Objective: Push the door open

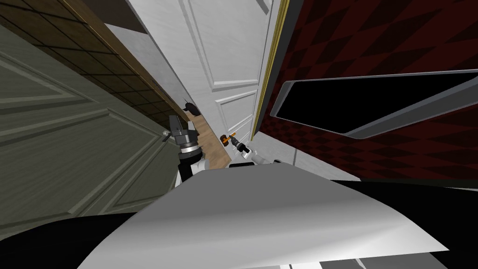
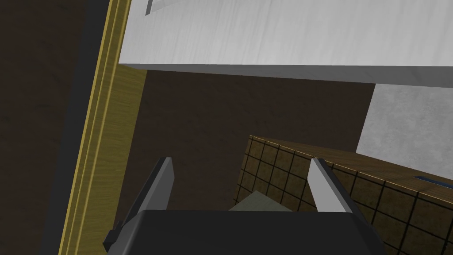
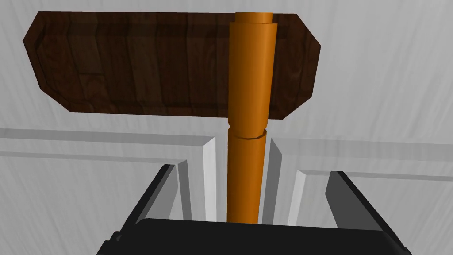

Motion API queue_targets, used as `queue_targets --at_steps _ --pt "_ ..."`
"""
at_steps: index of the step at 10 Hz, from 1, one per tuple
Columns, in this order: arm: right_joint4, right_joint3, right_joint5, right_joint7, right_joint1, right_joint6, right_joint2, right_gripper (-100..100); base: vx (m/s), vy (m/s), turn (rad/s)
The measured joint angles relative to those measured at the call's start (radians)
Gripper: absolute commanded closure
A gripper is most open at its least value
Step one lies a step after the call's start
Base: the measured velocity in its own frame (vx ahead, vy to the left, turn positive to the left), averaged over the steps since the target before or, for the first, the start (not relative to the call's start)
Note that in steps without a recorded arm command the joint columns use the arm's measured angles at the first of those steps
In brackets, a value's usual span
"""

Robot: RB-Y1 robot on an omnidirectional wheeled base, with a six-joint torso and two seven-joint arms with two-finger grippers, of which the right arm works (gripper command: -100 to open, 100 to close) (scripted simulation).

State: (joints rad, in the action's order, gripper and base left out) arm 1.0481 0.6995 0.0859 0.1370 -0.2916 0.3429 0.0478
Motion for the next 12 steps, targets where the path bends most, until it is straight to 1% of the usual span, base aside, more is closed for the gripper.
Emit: queue_targets --at_steps 1,2,7,8,9,11,12 --pt "-0.004 -0.004 -0.001 -0.002 -0.001 0.001 -0.006 -100 0.071 0.076 -0.005" --pt "-0.005 -0.004 -0.001 -0.002 -0.001 0.001 -0.007 100 -0.009 -0.01 0.0" --pt "-0.002 -0.005 -0.001 -0.002 -0.006 0.001 -0.009 100 -0.005 -0.008 0.007" --pt "-0.002 -0.005 -0.001 -0.002 -0.006 0.001 -0.009 100 0.037 0.119 -0.032" --pt "-0.005 -0.012 -0.002 -0.006 -0.003 -0.002 -0.005 100 0.071 0.168 -0.06" --pt "-0.008 -0.029 -0.002 -0.011 0.005 -0.01 0.009 100 0.093 0.187 -0.058" --pt "-0.017 -0.039 0.0 -0.01 0.0 -0.004 0.018 100 0.091 0.162 -0.032"
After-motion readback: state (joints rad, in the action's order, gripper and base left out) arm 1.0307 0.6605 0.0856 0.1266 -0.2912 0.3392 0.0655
